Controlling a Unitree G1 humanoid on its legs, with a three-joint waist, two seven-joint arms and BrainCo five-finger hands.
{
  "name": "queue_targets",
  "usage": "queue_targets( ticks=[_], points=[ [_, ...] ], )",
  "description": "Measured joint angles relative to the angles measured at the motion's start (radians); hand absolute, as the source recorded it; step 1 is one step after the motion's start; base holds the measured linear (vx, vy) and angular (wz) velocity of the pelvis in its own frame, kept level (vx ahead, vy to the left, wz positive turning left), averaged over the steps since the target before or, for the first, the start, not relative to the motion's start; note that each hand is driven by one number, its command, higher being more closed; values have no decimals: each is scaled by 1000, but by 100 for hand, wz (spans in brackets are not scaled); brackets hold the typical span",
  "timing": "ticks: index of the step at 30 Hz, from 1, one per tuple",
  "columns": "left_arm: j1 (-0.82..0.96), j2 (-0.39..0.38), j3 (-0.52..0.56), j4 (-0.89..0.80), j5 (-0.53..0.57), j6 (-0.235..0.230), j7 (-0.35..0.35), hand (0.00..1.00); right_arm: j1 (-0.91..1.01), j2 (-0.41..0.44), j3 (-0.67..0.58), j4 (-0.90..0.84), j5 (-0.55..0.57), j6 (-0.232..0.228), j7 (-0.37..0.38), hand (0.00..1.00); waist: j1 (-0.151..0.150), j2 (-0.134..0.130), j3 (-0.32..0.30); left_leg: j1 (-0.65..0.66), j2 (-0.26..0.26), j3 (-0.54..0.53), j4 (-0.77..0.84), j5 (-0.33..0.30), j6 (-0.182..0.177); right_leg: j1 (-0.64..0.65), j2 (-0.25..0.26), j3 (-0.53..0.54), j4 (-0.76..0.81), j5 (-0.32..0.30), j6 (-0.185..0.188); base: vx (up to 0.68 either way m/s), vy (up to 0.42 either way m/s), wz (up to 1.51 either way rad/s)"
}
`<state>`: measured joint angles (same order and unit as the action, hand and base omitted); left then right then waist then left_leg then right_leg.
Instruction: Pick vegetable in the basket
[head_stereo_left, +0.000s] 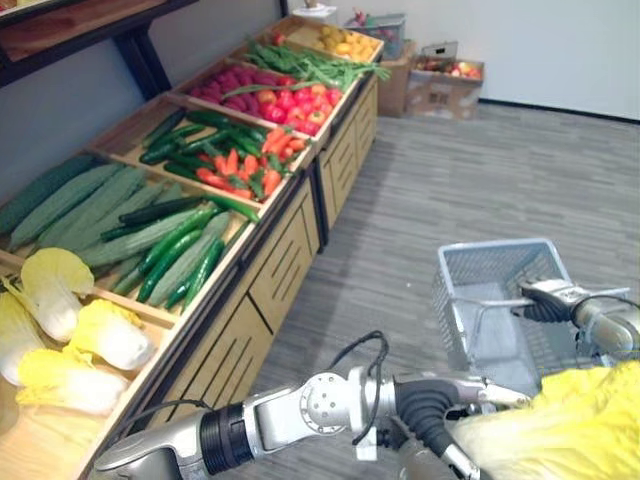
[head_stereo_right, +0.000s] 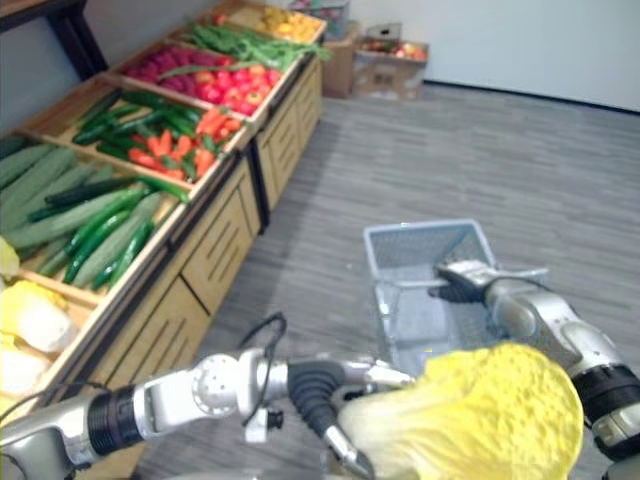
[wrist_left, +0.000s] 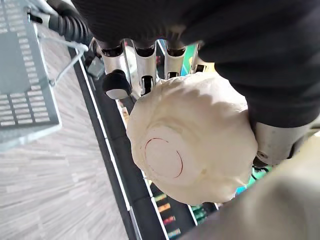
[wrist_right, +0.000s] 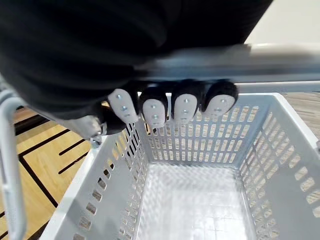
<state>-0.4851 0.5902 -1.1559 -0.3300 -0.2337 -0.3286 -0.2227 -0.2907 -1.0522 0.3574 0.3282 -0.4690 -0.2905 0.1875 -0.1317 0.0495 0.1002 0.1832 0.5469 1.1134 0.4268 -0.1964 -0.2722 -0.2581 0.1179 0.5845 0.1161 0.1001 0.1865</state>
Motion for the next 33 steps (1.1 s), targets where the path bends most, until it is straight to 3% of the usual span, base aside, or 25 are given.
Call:
queue_targets(
  ticks=[7,17,26,33],
  points=[
    [-33,2,-23,1,-1,0,6,100,-107,12,87,-80,1,-8,1,100,-13,18,15,16,1,18,14,-6,10,0,4,13,8,-2,2,-22,47,-7],
    [-43,-13,-55,36,20,-1,5,100,-235,9,292,-230,57,-64,58,100,-31,23,21,30,0,37,10,-6,10,-2,14,25,10,-6,4,-14,23,-5],
    [-39,-142,-60,262,322,-12,-40,100,-242,0,332,-361,126,-66,135,100,-29,18,24,29,-1,35,8,-8,8,-2,14,23,16,-12,5,-4,8,0],
    [-5,-301,1,488,526,13,-35,100,-228,14,312,-406,164,-54,164,100,-4,-12,23,17,-4,21,5,-12,1,-5,9,16,19,-9,1,-8,10,3]
  ],
)
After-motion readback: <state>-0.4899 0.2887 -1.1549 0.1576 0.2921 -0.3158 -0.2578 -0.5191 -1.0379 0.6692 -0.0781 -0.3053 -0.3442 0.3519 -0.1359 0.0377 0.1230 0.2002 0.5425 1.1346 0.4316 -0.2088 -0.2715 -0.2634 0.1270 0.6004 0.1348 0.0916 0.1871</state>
